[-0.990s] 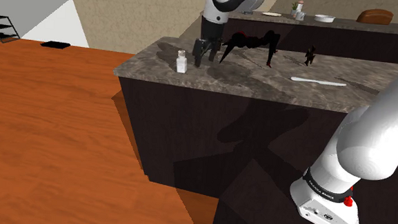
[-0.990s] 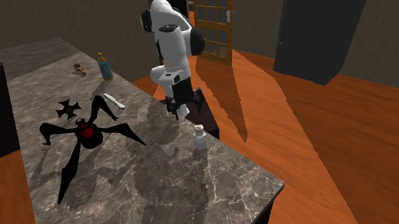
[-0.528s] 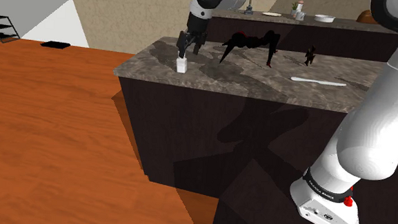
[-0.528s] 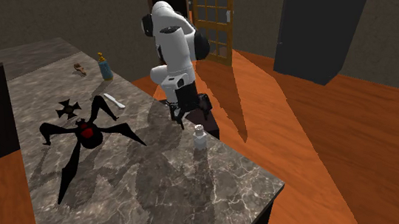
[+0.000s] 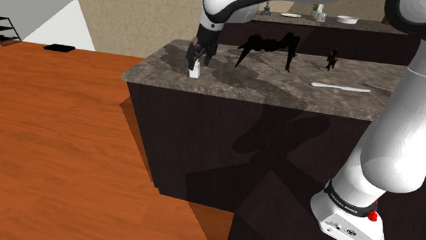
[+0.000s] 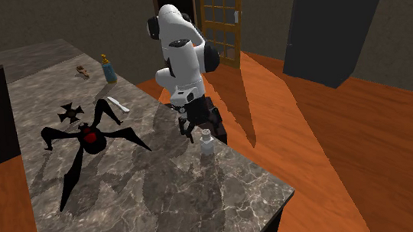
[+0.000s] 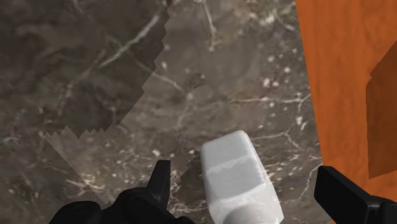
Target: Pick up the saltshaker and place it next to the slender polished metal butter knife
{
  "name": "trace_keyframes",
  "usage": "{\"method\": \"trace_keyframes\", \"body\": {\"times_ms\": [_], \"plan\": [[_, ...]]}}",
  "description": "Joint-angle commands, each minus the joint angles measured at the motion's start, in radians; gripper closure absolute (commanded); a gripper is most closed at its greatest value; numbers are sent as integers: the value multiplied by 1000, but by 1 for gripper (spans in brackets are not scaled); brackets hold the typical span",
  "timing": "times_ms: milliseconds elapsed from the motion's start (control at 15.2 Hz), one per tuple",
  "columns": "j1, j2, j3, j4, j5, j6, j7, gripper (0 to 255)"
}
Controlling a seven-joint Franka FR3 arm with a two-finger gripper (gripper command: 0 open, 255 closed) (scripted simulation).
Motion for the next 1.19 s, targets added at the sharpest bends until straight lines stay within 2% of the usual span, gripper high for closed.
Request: {"method": "trace_keyframes", "body": {"times_ms": [0, 330, 396, 990, 1122], "plan": [[0, 3, 0, -1, 1, 4, -1, 0], [0, 3, 0, -1, 1, 4, -1, 0], [0, 3, 0, -1, 1, 4, -1, 255], [0, 3, 0, -1, 1, 4, -1, 255], [-1, -2, -1, 20, -1, -22, 2, 255]]}}
